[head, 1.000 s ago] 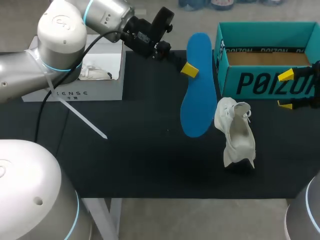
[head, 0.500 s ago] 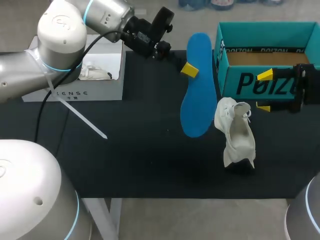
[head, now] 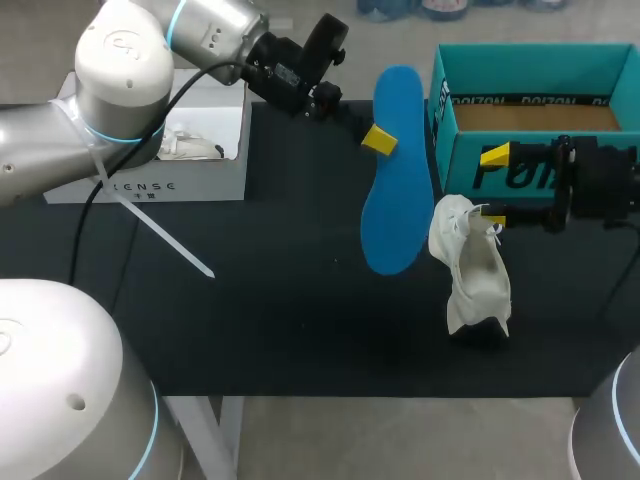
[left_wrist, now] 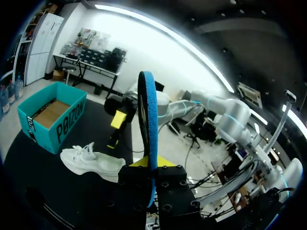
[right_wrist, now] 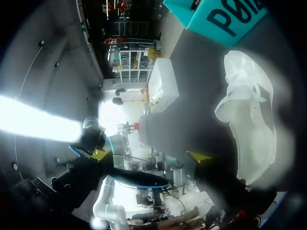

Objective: Take the shoe out of the shoebox, open the shoe tongue, remove and reinsert the insole, then place the shoe into the shoebox

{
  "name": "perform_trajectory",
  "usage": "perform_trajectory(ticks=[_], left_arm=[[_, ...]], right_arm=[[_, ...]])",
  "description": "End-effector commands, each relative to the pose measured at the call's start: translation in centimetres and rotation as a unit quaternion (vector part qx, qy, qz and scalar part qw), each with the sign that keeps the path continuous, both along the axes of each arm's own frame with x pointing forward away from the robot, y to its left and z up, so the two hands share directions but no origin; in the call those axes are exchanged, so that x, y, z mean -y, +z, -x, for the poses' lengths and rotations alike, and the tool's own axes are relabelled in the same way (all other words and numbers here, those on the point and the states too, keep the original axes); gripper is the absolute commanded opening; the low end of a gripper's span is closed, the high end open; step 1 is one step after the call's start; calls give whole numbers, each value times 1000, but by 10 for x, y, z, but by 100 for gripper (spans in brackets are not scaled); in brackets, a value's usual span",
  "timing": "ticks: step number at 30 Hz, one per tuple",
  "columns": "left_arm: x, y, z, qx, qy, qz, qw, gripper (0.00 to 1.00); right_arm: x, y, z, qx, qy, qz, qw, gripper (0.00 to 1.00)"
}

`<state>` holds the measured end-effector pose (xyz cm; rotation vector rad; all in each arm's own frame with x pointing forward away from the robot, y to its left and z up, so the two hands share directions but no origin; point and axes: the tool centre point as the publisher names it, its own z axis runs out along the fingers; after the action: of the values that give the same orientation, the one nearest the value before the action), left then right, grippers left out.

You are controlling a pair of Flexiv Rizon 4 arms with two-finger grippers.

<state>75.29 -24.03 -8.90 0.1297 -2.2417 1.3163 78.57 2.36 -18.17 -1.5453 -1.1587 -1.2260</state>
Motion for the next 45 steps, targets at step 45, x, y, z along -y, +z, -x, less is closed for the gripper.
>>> perform_trajectory(ticks=[45], left_arm=[[-40,-19,88,254,12,127,959,0]], right_arm=[[-1,0,1,0,-2,1,1000,100]])
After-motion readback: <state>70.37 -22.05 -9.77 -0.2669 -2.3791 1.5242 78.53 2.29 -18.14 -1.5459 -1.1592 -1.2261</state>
